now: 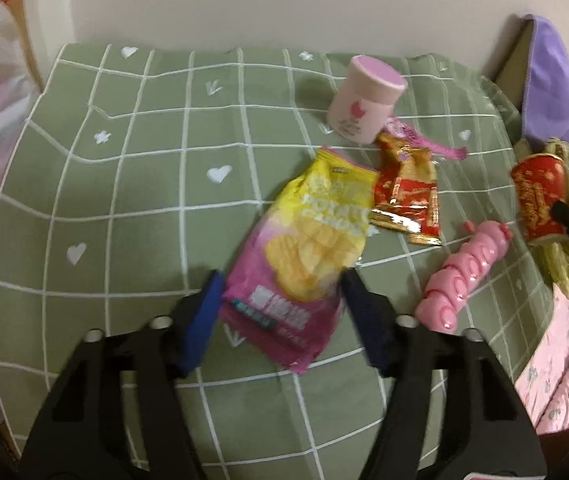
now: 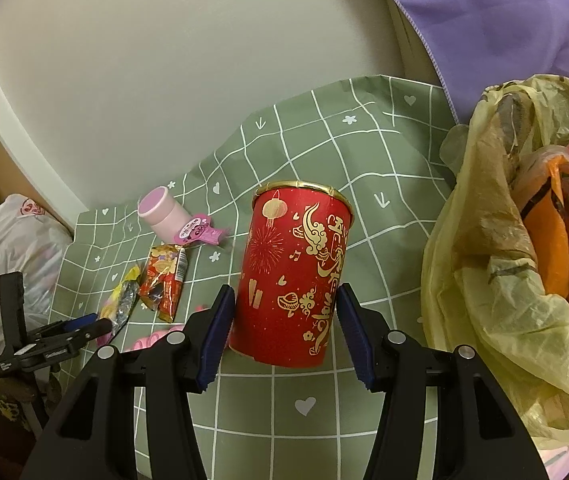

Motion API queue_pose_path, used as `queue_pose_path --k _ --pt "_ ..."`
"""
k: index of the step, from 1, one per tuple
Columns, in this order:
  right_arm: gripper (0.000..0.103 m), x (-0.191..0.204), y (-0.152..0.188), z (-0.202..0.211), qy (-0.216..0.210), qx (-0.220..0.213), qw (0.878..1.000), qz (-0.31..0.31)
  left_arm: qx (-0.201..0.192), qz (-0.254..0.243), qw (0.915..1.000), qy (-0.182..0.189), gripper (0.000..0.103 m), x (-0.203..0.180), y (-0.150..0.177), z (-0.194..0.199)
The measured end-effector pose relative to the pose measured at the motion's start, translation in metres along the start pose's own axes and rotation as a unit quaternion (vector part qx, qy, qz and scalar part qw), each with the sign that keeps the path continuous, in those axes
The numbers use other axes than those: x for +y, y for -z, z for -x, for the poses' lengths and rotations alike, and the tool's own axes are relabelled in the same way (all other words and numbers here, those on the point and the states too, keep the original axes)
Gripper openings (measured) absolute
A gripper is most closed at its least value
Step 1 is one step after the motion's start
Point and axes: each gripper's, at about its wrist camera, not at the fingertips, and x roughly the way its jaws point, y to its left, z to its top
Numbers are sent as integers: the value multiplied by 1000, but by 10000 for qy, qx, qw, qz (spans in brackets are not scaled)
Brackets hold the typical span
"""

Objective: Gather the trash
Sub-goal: 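Grasp the red gold-patterned can with the right tool while the left tool grasps the pink chip bag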

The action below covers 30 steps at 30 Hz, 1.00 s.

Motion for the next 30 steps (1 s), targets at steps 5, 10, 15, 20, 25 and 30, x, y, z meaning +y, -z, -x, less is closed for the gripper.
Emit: queue_pose_path --k 5,10,15,20,25,30 --pt "50 0 1 8 0 -77 10000 -1 -66 -57 10000 20 42 -4 -1 4" --pt "50 0 1 12 -24 -105 9999 -1 -335 -9 9994 128 38 -7 -5 21" --pt "50 4 0 13 -62 -109 9999 45 -813 39 9964 220 38 -12 -21 54" --pt "50 11 -4 21 -82 -211 9996 169 -1154 -51 9930 241 38 -24 -38 81" --pt "50 20 -15 37 -32 -424 9984 379 -1438 -174 9888 362 39 -38 -52 101" --pt "50 25 -35 59 69 -735 9952 641 -1692 -401 9835 505 39 -55 -72 115"
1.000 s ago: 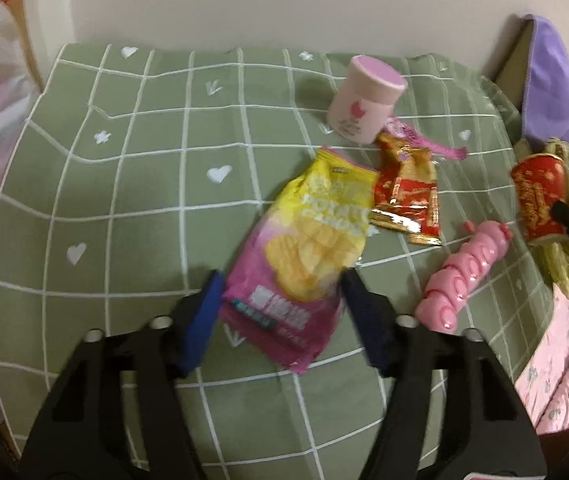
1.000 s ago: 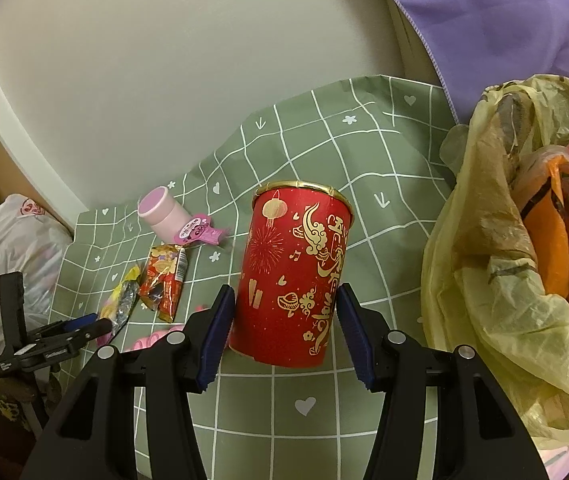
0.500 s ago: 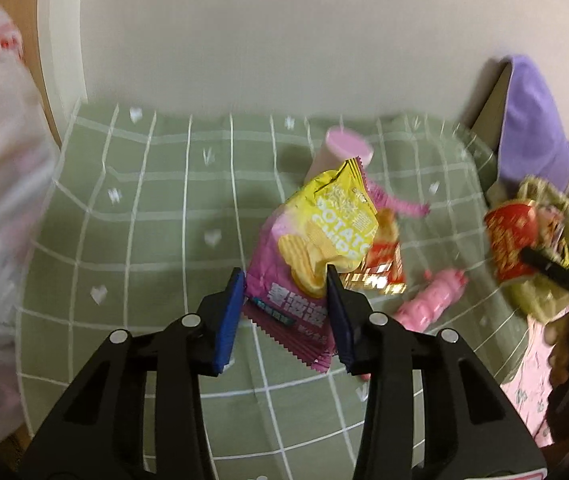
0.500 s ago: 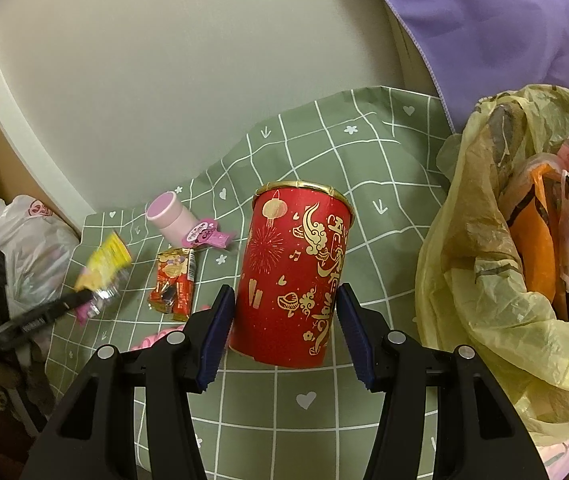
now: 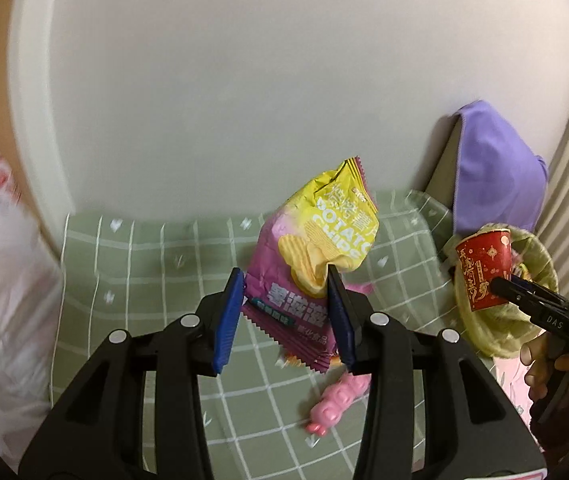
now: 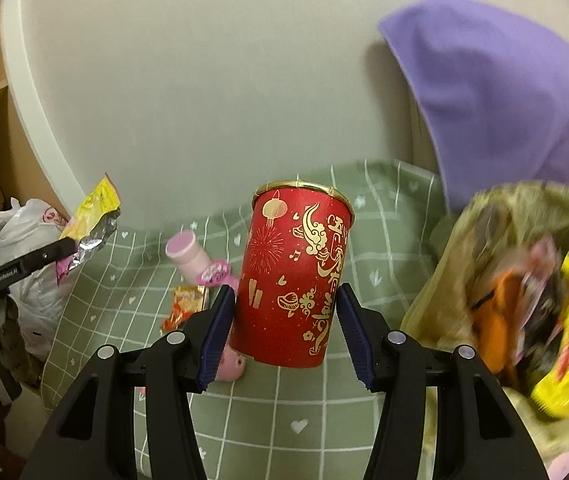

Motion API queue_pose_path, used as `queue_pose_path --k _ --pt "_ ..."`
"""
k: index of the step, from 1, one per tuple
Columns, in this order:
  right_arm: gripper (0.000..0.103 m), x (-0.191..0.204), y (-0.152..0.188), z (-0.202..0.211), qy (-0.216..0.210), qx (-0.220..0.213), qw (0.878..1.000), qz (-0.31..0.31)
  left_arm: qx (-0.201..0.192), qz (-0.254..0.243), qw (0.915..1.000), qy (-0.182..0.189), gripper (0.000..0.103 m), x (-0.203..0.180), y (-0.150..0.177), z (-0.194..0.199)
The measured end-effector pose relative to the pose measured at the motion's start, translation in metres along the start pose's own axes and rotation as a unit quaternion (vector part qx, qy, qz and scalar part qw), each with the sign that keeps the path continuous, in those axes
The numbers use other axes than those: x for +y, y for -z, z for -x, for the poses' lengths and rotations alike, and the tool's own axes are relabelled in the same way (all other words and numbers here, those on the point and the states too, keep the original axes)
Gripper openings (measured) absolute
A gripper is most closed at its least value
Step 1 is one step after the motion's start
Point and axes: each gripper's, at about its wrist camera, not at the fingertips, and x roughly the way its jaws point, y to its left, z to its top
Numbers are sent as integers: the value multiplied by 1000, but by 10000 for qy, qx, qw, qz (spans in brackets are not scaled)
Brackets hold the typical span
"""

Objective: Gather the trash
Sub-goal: 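Grasp the red gold-patterned can with the right tool while the left tool grasps the pink chip bag, then carry the red can and pink chip bag into the yellow trash bag and release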

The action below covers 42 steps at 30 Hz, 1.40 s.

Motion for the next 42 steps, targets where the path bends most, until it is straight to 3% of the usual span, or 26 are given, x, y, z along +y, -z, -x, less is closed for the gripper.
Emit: queue_pose_path --k 13,22,29,35,38,42 --pt "50 -37 -37 48 449 -700 9965 3 -215 -666 9953 665 39 -63 -55 -21" --pt "50 -83 -39 104 1244 -1226 9842 -270 -240 -1324 9779 1599 40 -144 -78 -45" --pt "50 -119 -22 173 2102 -1648 9614 -660 82 -1889 9484 2545 41 -218 -70 -66" --pt "50 -131 -1 209 2573 -1720 9464 -929 782 -2312 9144 3231 42 -282 -41 -98" --pt "50 -135 9 215 2703 -1634 9433 -1018 1160 -2634 8974 3343 42 -312 -19 -115" --pt "50 -134 16 210 2772 -1521 9422 -1113 1431 -3023 8853 3232 42 -332 2 -127"
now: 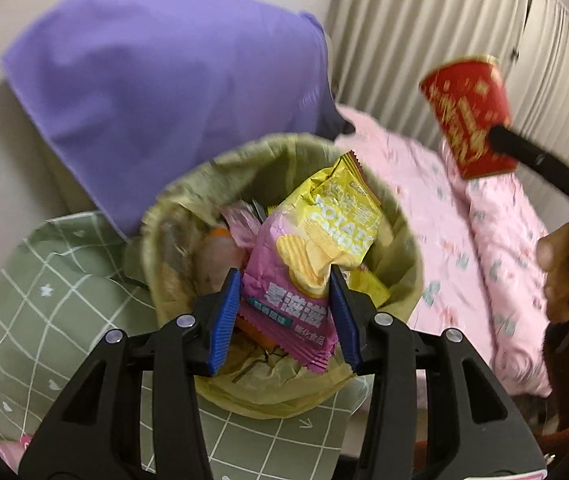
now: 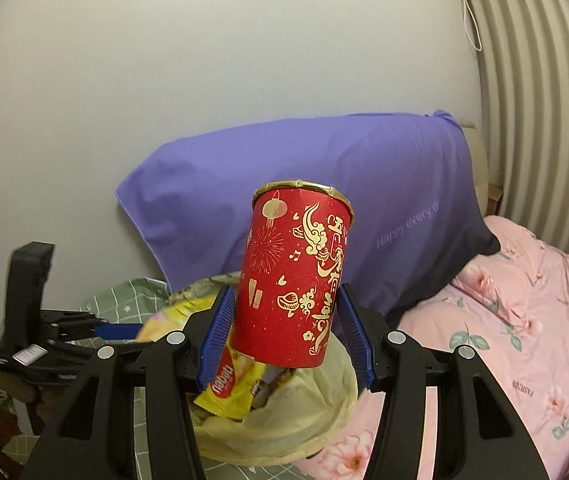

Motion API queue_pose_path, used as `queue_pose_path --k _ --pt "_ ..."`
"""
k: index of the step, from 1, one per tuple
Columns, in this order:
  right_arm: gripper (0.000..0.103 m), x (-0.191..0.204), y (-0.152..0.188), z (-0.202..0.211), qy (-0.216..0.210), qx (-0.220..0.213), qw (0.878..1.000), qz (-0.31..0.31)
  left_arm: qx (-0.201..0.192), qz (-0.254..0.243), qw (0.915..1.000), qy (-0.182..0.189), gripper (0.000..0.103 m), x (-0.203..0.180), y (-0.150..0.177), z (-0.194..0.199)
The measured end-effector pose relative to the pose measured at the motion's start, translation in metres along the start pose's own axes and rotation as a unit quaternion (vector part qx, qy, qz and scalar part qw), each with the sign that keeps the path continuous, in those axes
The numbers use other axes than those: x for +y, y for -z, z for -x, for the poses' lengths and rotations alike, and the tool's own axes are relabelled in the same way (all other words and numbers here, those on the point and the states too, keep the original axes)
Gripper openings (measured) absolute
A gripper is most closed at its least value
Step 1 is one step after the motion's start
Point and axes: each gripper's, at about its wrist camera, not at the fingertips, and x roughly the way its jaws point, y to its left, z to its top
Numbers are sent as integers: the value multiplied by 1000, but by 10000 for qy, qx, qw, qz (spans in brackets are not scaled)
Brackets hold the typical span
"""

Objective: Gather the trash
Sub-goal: 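Carry the red can and pink chip bag into the yellow trash bag and release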

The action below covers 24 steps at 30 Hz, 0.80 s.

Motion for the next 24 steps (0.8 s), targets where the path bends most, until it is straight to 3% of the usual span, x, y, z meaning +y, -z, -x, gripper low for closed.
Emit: queue_pose_path --k 5,13,17,21,24 --pt "50 -1 10 -12 -142 211 9997 29 289 -72 9995 -51 42 2 0 -26" --pt "50 20 25 -55 -695 734 9945 258 351 -156 9993 15 42 15 -2 -30" --pt "50 20 32 -96 -982 1287 9864 277 371 -273 9989 16 42 19 0 -24" --pt "50 19 33 -146 -604 1909 9779 596 524 -511 9973 -82 42 24 0 -37" --pt "50 23 31 -160 -316 1994 9754 883 590 -674 9960 -60 42 25 -3 -45"
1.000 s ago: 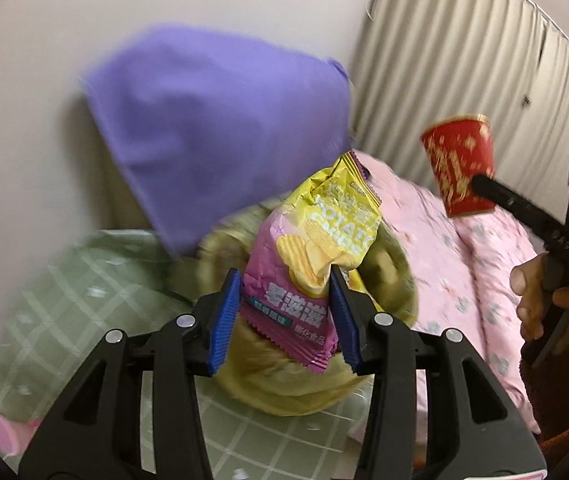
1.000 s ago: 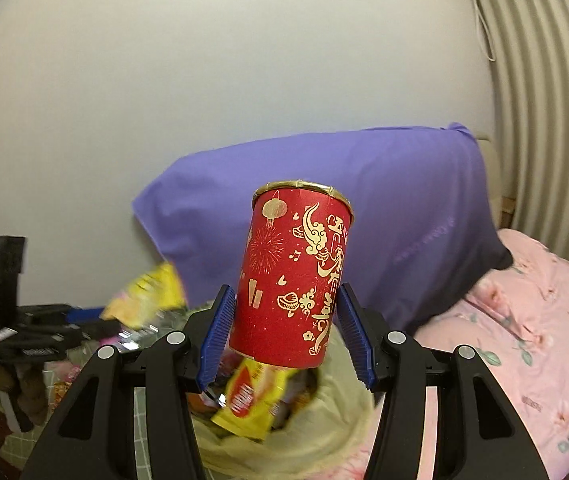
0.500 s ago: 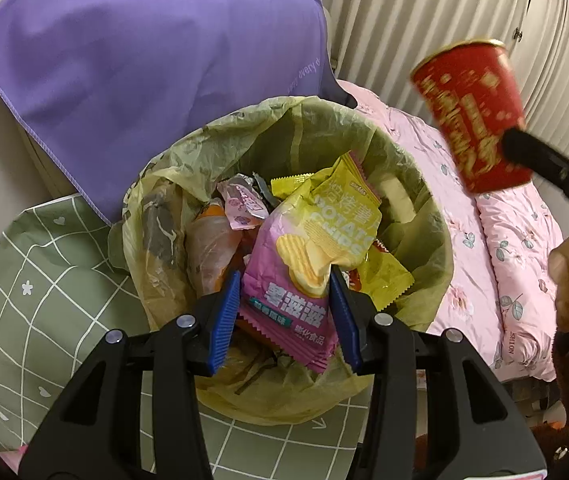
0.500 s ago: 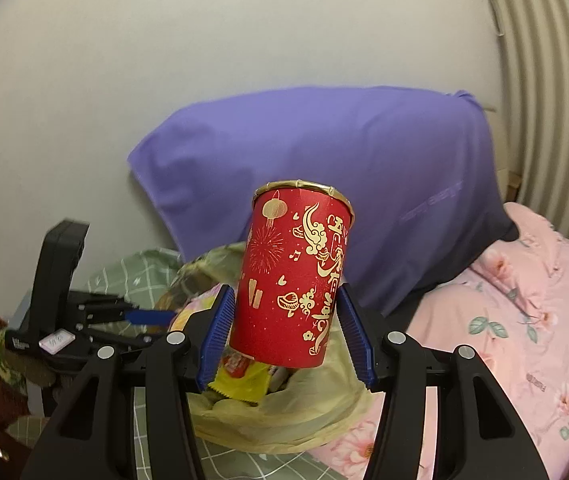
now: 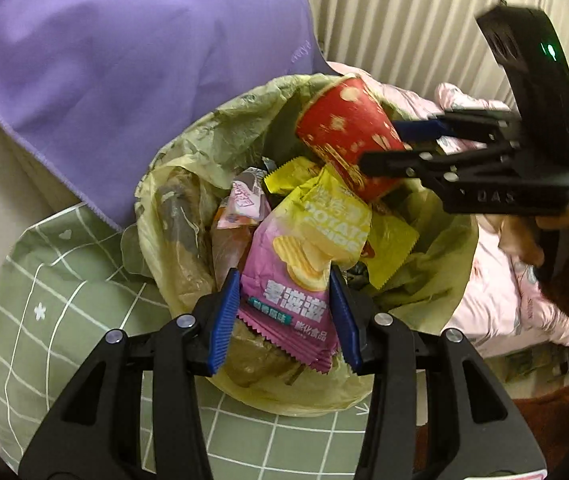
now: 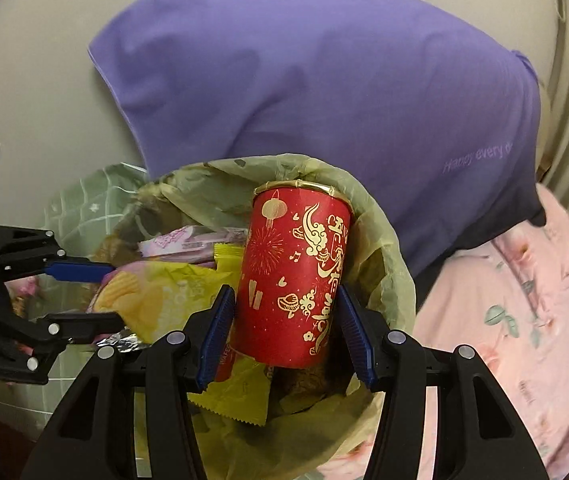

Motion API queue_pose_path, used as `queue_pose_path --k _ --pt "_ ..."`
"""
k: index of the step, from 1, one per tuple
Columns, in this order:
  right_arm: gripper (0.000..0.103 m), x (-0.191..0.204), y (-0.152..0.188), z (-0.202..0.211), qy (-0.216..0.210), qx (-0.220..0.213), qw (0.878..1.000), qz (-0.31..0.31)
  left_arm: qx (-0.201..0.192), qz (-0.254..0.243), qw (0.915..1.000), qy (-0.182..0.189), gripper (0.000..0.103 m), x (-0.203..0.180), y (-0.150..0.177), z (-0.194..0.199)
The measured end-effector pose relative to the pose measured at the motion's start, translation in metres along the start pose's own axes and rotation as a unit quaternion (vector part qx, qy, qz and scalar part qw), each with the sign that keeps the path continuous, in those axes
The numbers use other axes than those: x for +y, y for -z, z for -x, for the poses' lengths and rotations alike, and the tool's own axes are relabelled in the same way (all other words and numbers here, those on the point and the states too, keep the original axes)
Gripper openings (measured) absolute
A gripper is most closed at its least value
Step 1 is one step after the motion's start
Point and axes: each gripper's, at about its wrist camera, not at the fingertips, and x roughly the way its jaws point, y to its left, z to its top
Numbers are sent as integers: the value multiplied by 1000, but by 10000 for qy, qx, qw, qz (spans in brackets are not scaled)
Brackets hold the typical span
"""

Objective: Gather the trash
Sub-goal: 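Carry the red can and pink chip bag into the yellow trash bag and release, then move both open tools back over the cloth toward the remaining candy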

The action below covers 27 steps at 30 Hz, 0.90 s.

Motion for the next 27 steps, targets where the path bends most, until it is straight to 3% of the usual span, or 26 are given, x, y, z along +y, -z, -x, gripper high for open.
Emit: queue_pose_path --k 3,11,17,20,22,27 --pt "50 3 2 0 13 -14 10000 31 60 -86 9999 6 41 3 -2 -8" --pt "50 -3 18 20 -147 -254 9994 -208 81 -11 9990 436 39 8 -6 -23" --pt "50 -4 21 28 -107 -290 9993 -207 9 41 9983 589 40 12 -1 -16" --pt "50 -5 24 31 -120 -359 9989 -263 -98 180 9968 775 48 22 2 -6" --pt "50 -7 26 32 -195 -383 9984 -365 -158 224 9960 856 65 26 5 1" --pt "52 -9 32 41 -188 -625 9966 -512 -435 168 9973 567 70 24 6 28"
